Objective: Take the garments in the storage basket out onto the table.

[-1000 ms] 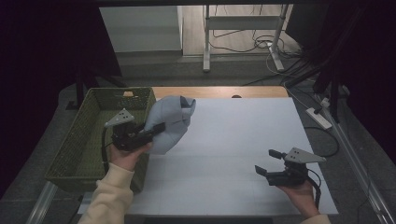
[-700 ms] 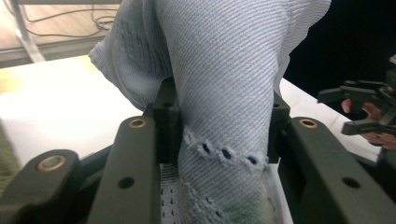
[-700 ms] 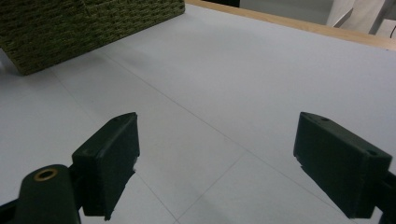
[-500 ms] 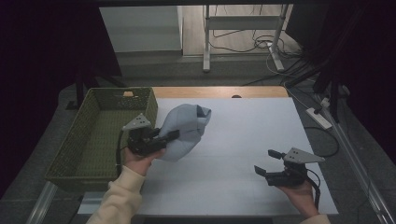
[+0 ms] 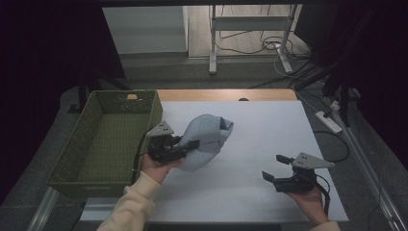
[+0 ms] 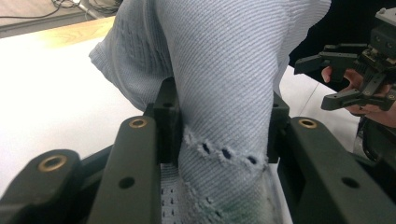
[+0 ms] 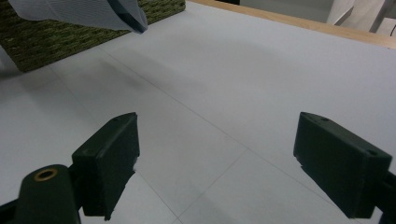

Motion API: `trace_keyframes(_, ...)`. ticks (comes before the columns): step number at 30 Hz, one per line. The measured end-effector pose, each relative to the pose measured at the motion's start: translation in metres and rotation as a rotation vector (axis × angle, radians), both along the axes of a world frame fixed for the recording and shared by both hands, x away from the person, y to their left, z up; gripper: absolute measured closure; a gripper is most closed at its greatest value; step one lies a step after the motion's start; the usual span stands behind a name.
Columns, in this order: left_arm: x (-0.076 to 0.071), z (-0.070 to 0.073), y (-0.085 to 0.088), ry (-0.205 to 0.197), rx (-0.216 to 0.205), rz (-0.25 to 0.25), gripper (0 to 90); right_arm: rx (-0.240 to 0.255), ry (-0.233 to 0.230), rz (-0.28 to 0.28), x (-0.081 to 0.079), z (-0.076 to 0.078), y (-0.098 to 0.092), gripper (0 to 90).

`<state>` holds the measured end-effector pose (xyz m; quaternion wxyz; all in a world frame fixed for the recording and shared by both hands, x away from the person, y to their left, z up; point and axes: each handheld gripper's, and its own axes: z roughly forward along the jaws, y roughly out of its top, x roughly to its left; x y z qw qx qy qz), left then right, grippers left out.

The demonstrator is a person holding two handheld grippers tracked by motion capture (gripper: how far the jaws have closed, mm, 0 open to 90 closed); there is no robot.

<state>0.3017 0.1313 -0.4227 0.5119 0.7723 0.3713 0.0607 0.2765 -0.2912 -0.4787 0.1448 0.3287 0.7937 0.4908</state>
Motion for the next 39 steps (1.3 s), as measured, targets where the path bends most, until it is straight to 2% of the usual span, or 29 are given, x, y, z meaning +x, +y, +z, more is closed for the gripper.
trace_keyframes(8,0.001,-0.002,-0.005,0.005,0.002,-0.008,60.9,-0.007,0.002,0.002,0.000,0.000,0.001,14.3)
trace_keyframes(14,0.002,-0.007,-0.015,0.017,0.015,-0.023,60.9,-0.010,-0.001,0.003,0.000,-0.001,0.001,14.3)
trace_keyframes(19,0.004,-0.019,-0.031,0.043,0.050,-0.057,60.9,-0.010,-0.001,0.002,0.000,-0.001,0.001,14.3)
trace_keyframes(21,0.005,-0.026,-0.042,0.052,0.086,-0.078,60.8,-0.011,-0.001,0.002,0.000,-0.001,0.001,14.3)
trace_keyframes(22,0.005,-0.026,-0.042,0.052,0.086,-0.078,60.8,-0.011,-0.001,0.002,0.000,-0.001,0.001,14.3)
trace_keyframes(24,0.008,-0.033,-0.051,0.060,0.116,-0.096,60.8,-0.014,-0.001,0.003,0.000,-0.001,0.001,14.3)
trace_keyframes(29,0.011,-0.041,-0.058,0.077,0.139,-0.105,60.6,-0.016,-0.001,0.004,0.000,-0.001,0.001,14.3)
trace_keyframes(39,0.015,-0.046,-0.059,0.090,0.133,-0.100,60.1,-0.020,-0.001,0.005,0.000,-0.001,0.002,14.3)
